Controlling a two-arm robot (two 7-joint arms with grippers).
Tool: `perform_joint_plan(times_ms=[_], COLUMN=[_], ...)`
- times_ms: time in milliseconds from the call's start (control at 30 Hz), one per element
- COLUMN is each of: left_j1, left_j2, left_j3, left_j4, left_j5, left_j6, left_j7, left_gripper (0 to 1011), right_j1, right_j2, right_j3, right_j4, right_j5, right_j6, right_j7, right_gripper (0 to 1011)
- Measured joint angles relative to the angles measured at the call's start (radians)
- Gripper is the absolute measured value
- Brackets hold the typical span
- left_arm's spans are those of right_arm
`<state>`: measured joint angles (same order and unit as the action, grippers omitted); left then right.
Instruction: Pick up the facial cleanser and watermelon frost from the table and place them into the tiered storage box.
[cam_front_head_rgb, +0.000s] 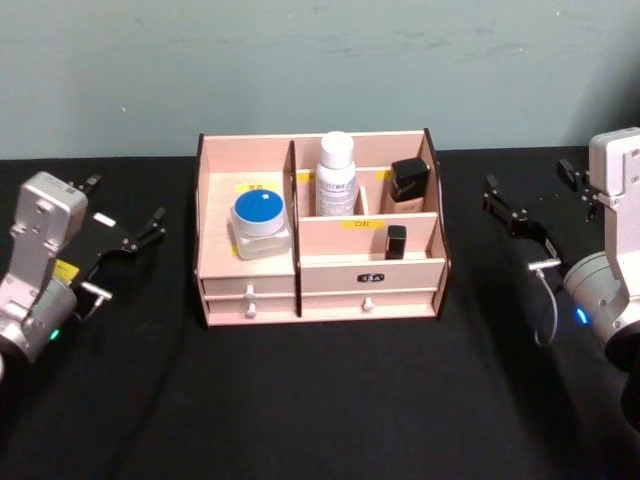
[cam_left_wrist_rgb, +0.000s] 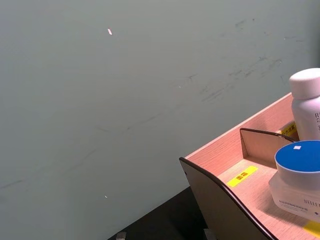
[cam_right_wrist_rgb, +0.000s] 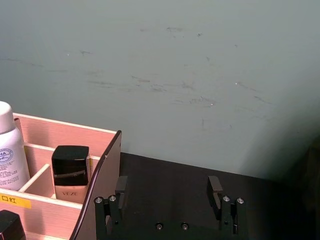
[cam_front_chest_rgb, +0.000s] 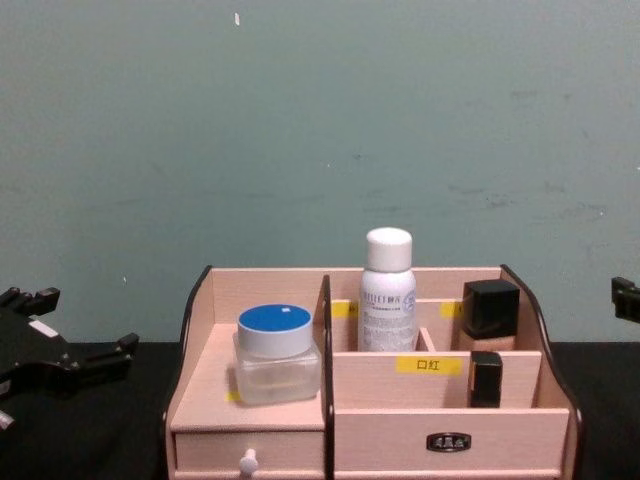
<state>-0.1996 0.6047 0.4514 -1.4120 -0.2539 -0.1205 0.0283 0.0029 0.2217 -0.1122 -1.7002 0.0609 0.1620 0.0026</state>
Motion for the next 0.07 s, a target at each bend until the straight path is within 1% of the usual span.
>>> perform_joint_plan(times_ms=[67], left_j1=[0.000], left_j2=[0.000], left_j3=[0.000], left_j4=[0.000], left_j5=[0.000], left_j6=[0.000], left_j7=[0.000], left_gripper=[1001], right_j1=[0.000], right_j2=[0.000], right_j3=[0.000], right_j4=[0.000], right_j5=[0.000], right_j6=[0.000], right_j7=[0.000], right_gripper=[1002])
